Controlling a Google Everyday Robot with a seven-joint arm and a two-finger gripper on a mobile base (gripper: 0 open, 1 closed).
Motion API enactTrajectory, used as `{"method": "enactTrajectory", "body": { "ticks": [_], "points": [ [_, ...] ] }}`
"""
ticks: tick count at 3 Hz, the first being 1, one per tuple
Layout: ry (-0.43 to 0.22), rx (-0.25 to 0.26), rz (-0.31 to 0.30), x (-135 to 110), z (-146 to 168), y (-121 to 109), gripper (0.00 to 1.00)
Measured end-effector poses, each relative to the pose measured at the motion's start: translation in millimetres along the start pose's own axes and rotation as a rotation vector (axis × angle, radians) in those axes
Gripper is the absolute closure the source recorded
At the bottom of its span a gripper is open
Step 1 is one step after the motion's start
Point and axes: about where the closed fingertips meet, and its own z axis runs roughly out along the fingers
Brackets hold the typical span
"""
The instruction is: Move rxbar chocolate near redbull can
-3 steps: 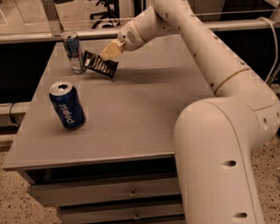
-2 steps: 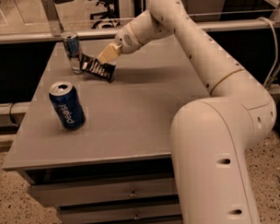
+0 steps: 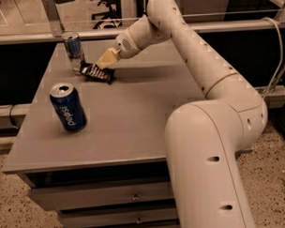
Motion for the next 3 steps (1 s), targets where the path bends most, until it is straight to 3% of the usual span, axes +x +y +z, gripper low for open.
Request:
{"method": "enactTrajectory", "body": {
  "ticks": [2, 3],
  "points": [
    [-0.013, 0.012, 0.015, 1.1, -3.0, -8.2, 0.01],
    [-0.035, 0.036, 0.011, -0.3, -16.2, -11.1, 0.0]
  ]
}}
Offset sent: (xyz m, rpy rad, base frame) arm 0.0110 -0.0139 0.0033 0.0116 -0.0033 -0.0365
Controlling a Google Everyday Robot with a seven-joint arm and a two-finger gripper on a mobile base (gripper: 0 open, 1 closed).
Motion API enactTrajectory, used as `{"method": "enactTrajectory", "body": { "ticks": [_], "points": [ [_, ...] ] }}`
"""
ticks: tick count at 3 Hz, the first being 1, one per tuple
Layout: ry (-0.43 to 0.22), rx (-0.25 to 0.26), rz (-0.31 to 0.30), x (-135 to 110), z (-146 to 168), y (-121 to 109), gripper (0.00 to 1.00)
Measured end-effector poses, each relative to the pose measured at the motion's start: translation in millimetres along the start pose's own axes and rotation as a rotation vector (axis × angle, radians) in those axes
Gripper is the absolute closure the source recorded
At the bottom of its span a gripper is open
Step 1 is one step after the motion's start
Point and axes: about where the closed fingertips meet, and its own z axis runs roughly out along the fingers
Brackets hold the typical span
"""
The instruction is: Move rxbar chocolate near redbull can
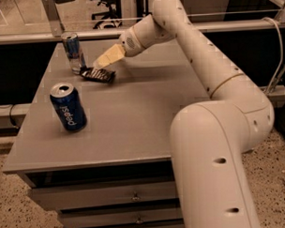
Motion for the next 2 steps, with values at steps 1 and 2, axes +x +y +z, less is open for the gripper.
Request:
{"method": "enactTrajectory", "body": {
  "ticks": [1, 2],
  "points": [
    [-0.064, 0.077, -0.052, -1.1, -46.8, -3.9, 0.0],
    [-0.132, 0.168, -0.129, 0.8, -99.1, 0.6, 0.0]
  ]
}}
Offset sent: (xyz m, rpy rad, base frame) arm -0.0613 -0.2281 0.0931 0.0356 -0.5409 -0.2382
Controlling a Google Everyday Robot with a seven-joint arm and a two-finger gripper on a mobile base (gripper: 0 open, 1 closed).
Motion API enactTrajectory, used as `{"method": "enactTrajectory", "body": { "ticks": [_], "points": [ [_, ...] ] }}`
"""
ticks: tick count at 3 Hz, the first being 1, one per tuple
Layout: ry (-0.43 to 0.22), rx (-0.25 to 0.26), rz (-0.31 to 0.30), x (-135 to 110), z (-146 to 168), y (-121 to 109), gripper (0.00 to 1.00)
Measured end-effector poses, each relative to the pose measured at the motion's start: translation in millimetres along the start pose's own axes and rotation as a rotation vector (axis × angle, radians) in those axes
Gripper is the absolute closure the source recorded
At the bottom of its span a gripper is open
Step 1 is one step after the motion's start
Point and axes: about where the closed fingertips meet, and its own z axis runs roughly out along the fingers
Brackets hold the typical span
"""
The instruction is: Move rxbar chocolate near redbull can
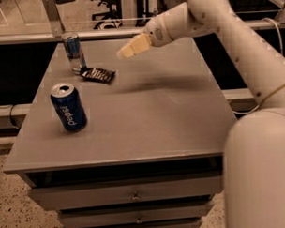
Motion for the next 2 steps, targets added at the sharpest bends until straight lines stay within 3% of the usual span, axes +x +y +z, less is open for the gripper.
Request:
{"method": "enactTrajectory", "body": {
  "ticks": [1, 2],
  "points": [
    [-0.061, 0.124, -0.111, 15.0, -76.6, -6.3, 0.0],
    [-0.063, 0.167, -0.135, 30.1, -104.3, -14.7, 0.0]
  ]
}}
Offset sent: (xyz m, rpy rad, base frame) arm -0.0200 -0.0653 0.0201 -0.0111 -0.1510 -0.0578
